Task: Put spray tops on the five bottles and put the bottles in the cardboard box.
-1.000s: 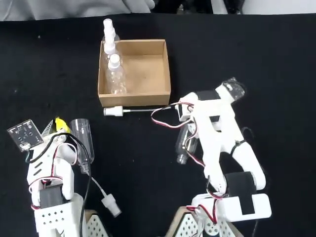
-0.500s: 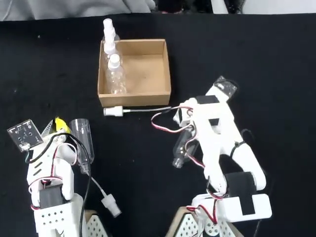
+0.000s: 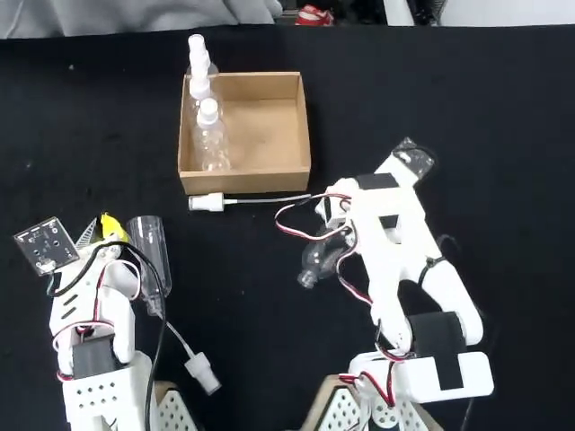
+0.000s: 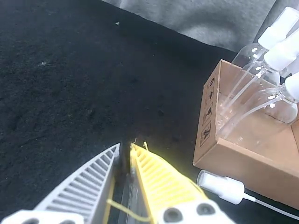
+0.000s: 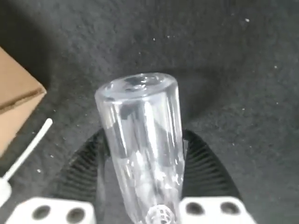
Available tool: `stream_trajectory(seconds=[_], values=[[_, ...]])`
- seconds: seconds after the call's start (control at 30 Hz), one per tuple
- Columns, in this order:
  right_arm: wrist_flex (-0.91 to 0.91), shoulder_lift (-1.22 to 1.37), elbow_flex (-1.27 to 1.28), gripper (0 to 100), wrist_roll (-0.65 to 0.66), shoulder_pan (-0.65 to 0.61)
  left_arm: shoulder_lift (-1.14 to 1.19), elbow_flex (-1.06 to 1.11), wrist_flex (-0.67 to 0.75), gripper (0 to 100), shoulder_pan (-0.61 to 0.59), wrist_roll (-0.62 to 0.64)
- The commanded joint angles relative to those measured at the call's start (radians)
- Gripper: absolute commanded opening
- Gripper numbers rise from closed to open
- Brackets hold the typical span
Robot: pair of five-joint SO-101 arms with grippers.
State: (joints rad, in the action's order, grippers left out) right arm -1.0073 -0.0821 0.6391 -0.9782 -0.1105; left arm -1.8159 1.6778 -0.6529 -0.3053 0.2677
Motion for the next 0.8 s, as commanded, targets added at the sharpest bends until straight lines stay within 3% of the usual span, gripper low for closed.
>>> stream_trajectory(seconds=[0.0,0.3,0.57,0.77], values=[[0.037,0.007,-0.025,6.4,-0.083,0.028,-0.009,0.022,0.014,3,-0.008,0.002],[0.129,0.007,-0.024,6.5,-0.195,0.132,-0.009,0.022,0.014,3,-0.008,0.002],[0.130,0.008,-0.024,6.9,-0.209,0.170,-0.009,0.022,0.014,3,-0.008,0.002],[0.135,0.008,-0.027,25.0,-0.201,0.164,-0.009,0.022,0.014,3,-0.008,0.002]])
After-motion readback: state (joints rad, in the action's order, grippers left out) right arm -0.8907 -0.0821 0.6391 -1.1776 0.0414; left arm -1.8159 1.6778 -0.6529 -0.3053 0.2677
